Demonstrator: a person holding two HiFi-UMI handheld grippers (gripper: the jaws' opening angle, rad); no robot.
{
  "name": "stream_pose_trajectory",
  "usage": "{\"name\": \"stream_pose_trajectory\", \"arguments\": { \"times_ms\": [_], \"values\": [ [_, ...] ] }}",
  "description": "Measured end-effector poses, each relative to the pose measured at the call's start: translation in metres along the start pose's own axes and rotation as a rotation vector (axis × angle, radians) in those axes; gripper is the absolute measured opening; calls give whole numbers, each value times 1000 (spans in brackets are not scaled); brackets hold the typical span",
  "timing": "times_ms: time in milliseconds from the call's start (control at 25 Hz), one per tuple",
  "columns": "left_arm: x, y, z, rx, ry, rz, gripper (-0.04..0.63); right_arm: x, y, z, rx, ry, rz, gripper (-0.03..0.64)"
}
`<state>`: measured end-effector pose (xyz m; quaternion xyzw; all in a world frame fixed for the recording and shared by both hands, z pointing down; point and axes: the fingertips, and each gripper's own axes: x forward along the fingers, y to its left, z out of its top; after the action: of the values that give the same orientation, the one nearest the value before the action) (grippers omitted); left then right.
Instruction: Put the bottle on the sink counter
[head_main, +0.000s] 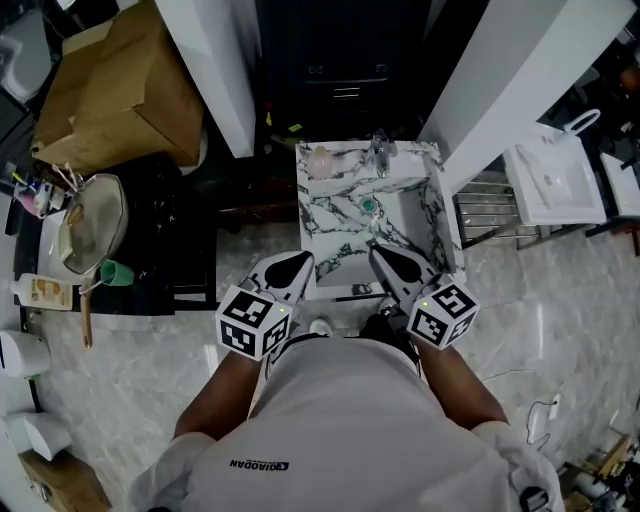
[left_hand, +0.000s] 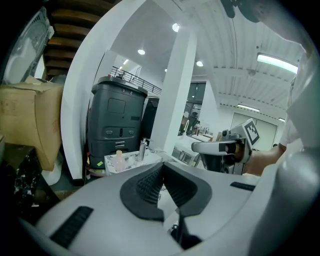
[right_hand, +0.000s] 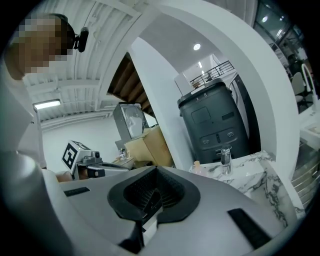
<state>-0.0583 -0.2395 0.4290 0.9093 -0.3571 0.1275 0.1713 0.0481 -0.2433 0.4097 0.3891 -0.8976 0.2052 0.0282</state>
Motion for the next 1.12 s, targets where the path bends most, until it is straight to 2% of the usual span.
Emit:
{"name": "stream_pose_trajectory", "arguments": {
  "times_ms": [440,840,1120],
  "values": [
    [-1,-5,1,-13,-9,-13,14,-6,2,-19,-21,35,-39,40],
    [-7,-13,-3,-2,-3,-36,14,-8,7,-18,-26,19,-64,40],
    [-13,-21,-5,-13,-21,-18,14,-17,12,-19,-48,30,-57,40]
  ]
}}
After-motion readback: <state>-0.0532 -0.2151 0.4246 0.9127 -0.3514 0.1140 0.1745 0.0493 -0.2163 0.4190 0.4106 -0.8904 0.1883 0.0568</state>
